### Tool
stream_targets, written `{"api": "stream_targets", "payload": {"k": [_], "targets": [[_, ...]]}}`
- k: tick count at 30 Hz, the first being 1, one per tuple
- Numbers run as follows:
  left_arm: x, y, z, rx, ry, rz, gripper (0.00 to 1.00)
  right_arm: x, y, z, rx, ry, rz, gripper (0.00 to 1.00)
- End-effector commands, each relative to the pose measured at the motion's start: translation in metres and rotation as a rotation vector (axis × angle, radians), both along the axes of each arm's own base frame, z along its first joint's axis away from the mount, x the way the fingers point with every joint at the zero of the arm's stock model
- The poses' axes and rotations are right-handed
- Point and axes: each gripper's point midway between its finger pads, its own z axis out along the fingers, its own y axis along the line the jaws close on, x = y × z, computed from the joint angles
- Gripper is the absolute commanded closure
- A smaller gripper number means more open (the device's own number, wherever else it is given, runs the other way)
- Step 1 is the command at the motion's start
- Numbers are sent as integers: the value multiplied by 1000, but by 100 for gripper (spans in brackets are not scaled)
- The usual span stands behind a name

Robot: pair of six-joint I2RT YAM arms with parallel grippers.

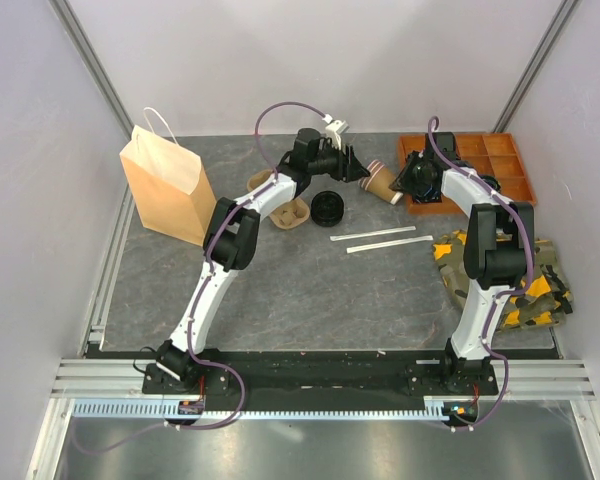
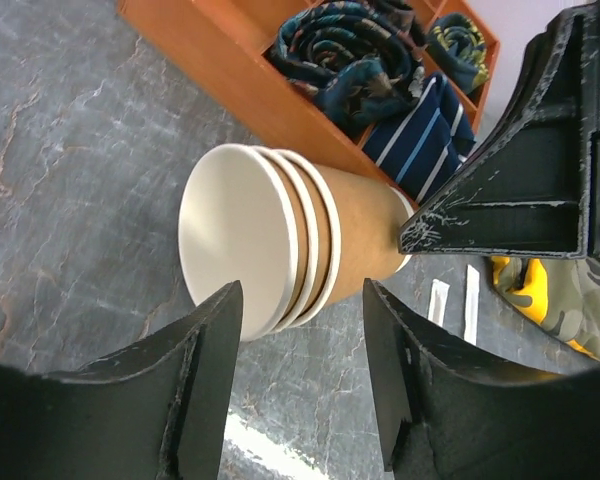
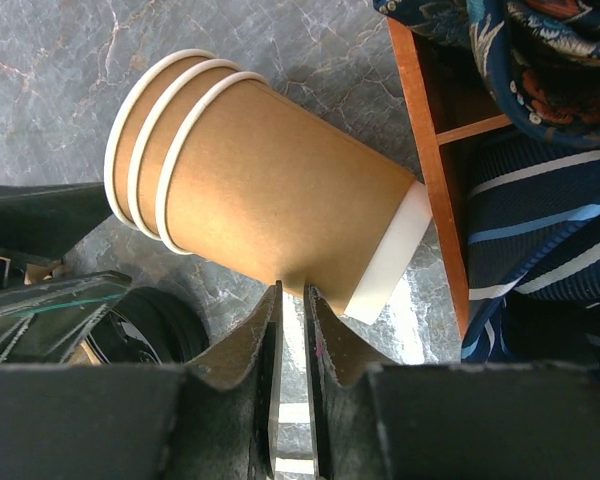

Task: Pack the takeout coffee

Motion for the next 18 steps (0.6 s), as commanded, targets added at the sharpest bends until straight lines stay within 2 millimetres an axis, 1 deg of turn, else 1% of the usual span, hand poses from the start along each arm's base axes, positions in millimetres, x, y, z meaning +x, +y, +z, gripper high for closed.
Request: {"api": "stream_targets", "payload": {"k": [1,5,8,11,12,13,15,17,18], "targets": [[10,-5,25,-104,-63,-17,43,1,0,4,-19,-9,11,79],[14,-3,20,-110,-48,-6,44,-1,1,2,-14,1,15,79],[15,-2,19,-116,-34,-4,47,2,2,6,-8,-5,20,80],[8,-4,19,-126,-6,-34,53,1,1,4,-10,3,23,80],[2,-5,18,-137,18,-59,57,1,2,4,-11,6,25,80],[0,-6,22,-150,14,-71,58,0,2,3,-9,9,25,80],[-6,-8,25,-169,38,-98,60,0,3,3,-7,11,27,80],[-8,-9,27,-187,44,-107,63,0,3,2,-7,13,27,80],[-8,-10,28,-190,45,-109,67,0,2,2,-6,15,25,80]]}}
